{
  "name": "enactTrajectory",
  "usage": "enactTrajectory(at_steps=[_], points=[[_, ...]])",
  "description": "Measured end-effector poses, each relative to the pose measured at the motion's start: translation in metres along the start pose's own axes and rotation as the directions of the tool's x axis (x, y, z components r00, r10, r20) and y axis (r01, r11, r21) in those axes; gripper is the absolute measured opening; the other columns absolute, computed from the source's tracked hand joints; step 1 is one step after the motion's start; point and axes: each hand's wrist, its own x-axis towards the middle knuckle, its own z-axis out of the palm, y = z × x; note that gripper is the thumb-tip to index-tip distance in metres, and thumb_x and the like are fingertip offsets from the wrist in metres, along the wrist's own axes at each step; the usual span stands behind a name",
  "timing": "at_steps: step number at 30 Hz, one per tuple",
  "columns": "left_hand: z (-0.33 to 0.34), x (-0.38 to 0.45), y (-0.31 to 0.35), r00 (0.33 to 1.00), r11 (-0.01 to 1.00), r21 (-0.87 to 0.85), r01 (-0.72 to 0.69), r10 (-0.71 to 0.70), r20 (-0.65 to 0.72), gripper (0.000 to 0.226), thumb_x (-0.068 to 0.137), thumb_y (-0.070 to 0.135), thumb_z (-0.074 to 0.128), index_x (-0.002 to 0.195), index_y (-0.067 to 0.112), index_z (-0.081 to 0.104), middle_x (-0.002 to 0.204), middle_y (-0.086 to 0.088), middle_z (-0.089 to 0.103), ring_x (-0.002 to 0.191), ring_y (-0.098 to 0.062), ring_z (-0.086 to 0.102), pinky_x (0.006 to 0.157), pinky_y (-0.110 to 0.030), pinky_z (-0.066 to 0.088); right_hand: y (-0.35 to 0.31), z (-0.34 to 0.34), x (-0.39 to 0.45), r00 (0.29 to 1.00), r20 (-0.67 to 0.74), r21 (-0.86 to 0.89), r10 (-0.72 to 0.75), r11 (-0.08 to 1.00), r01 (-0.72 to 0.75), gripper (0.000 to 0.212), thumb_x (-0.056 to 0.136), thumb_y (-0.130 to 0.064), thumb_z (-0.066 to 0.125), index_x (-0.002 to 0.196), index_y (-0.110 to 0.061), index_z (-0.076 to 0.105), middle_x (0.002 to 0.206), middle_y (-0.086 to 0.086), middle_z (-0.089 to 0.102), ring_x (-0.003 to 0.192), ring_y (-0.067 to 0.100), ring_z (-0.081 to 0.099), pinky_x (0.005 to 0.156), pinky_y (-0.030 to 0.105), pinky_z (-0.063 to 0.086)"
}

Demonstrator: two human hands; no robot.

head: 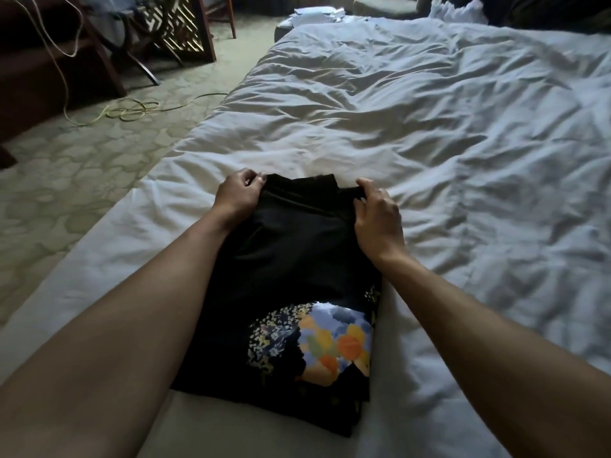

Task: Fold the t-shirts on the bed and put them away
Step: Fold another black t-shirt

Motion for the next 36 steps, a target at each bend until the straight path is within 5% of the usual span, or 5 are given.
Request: enactTrajectory(at_steps=[7, 11, 19, 29, 36], points=[[0.002, 0.002, 0.007, 0.994, 0.988, -0.118, 0.1, -0.104, -0.021, 0.045, 0.097, 0.046, 0.055, 0.116, 0.007, 0.069, 0.121, -0.009, 0.069, 0.118, -0.024, 0.061, 0.098, -0.03, 0.044, -0.006, 0.005, -0.02, 0.995, -0.033, 0.006, 0.089, 0.996, -0.089, 0.049, 0.1, -0.027, 0.05, 0.146, -0.016, 0.037, 0.138, 0.013, 0.047, 0.12, 0.034, 0.052, 0.093, 0.043, 0.043], [0.004, 0.003, 0.015, 0.997, 0.999, 0.004, 0.052, -0.051, -0.049, 0.033, 0.101, 0.042, 0.049, 0.087, 0.015, 0.062, 0.113, -0.015, 0.067, 0.115, -0.029, 0.059, 0.078, -0.027, 0.035, -0.014, 0.007, -0.028, 0.99, -0.086, -0.026, 0.116, 0.993, -0.119, 0.051, 0.1, -0.028, 0.049, 0.148, -0.015, 0.034, 0.141, 0.011, 0.044, 0.118, 0.034, 0.054, 0.09, 0.044, 0.044], [-0.004, -0.038, 0.007, 0.998, 0.966, 0.253, -0.057, 0.06, -0.007, 0.049, 0.098, 0.041, 0.053, 0.138, 0.013, 0.05, 0.136, -0.019, 0.052, 0.126, -0.035, 0.049, 0.104, -0.038, 0.039, -0.017, 0.007, -0.072, 0.988, -0.135, -0.194, 0.072, 0.976, -0.098, 0.079, 0.091, -0.049, 0.058, 0.153, -0.011, 0.027, 0.147, 0.021, 0.033, 0.128, 0.04, 0.038, 0.104, 0.049, 0.035], [-0.033, -0.181, -0.015, 0.992, 0.732, 0.679, -0.054, -0.04, 0.123, 0.059, 0.1, 0.058, 0.029, 0.155, 0.036, 0.023, 0.162, -0.002, 0.023, 0.143, -0.03, 0.026, 0.111, -0.046, 0.027, -0.03, -0.019, -0.137, 0.921, 0.389, -0.355, -0.022, 0.919, 0.172, 0.062, 0.099, -0.058, 0.029, 0.155, -0.034, 0.018, 0.165, 0.001, 0.007, 0.151, 0.026, 0.0, 0.121, 0.047, 0.003], [-0.036, -0.199, -0.026, 0.997, 0.775, 0.631, 0.02, -0.06, 0.042, 0.057, 0.102, 0.051, 0.028, 0.156, 0.031, 0.022, 0.161, -0.003, 0.025, 0.143, -0.028, 0.028, 0.112, -0.046, 0.028, -0.033, -0.025, -0.133, 0.939, 0.34, -0.347, -0.06, 0.92, 0.184, 0.064, 0.098, -0.058, 0.035, 0.154, -0.029, 0.023, 0.161, 0.002, 0.022, 0.147, 0.027, 0.015, 0.119, 0.044, 0.016]])
